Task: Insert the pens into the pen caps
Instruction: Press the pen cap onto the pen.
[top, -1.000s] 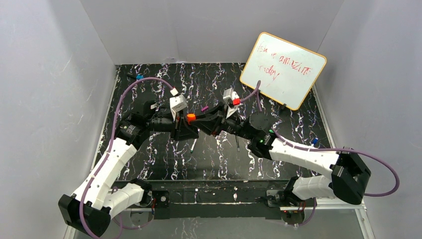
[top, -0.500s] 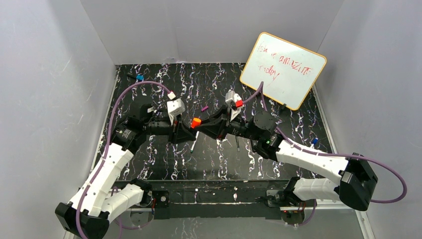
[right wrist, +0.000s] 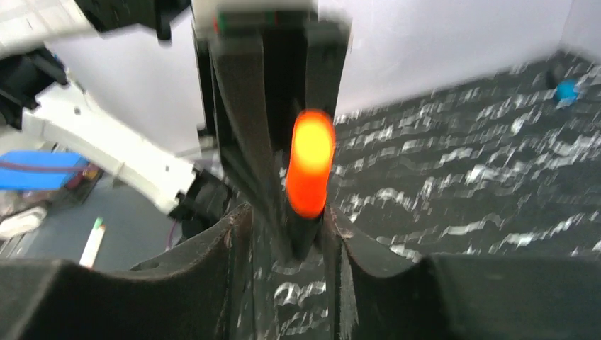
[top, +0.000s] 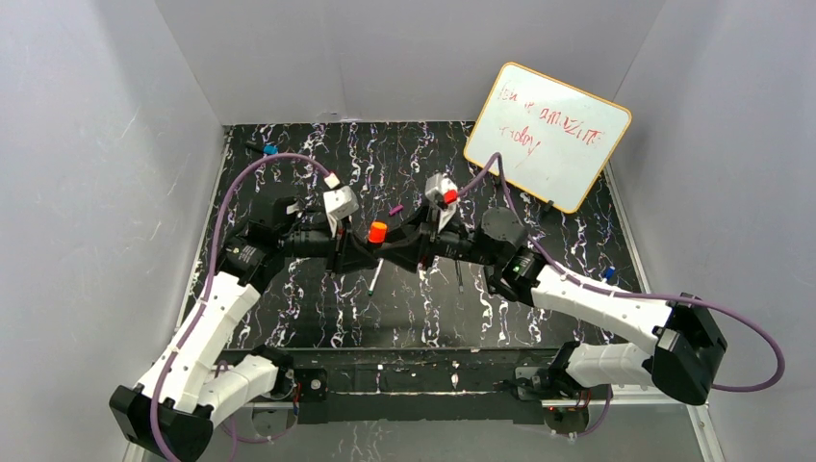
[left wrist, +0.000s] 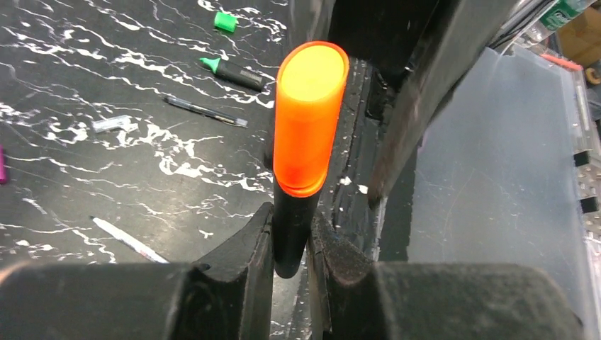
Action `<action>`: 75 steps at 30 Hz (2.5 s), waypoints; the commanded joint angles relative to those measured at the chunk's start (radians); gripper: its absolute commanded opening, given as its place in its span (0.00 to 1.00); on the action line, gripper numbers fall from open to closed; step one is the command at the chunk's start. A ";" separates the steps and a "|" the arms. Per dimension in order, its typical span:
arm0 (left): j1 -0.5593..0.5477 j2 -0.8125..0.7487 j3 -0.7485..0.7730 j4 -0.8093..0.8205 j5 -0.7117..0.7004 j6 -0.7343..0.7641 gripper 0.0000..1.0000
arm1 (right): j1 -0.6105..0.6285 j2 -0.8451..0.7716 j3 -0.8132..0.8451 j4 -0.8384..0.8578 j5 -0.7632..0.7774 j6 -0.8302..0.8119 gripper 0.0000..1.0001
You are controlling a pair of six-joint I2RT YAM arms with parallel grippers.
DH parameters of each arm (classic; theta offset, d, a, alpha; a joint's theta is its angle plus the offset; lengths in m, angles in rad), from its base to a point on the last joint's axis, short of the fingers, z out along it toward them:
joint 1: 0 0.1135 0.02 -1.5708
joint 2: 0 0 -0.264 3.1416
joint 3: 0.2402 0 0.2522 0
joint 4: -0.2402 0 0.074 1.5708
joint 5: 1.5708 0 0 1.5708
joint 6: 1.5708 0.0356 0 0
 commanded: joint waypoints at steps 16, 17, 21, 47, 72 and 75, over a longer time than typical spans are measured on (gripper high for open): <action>0.049 -0.148 -0.272 0.447 -0.242 -0.148 0.00 | -0.048 0.075 0.343 -0.403 0.454 -0.004 0.76; 0.049 -0.148 -0.270 0.450 -0.238 -0.148 0.00 | -0.048 0.113 0.373 -0.402 0.459 -0.002 0.76; 0.049 -0.133 -0.263 0.454 -0.223 -0.175 0.00 | -0.047 0.231 0.482 -0.421 0.468 0.004 0.76; 0.044 -0.098 -0.260 0.455 -0.231 -0.160 0.00 | -0.047 0.349 0.607 -0.451 0.421 0.009 0.77; 0.044 -0.081 -0.225 0.466 -0.283 -0.127 0.00 | -0.001 0.342 0.463 -0.443 0.381 0.034 0.77; 0.044 -0.080 -0.225 0.466 -0.284 -0.131 0.00 | 0.000 0.332 0.444 -0.429 0.382 0.037 0.77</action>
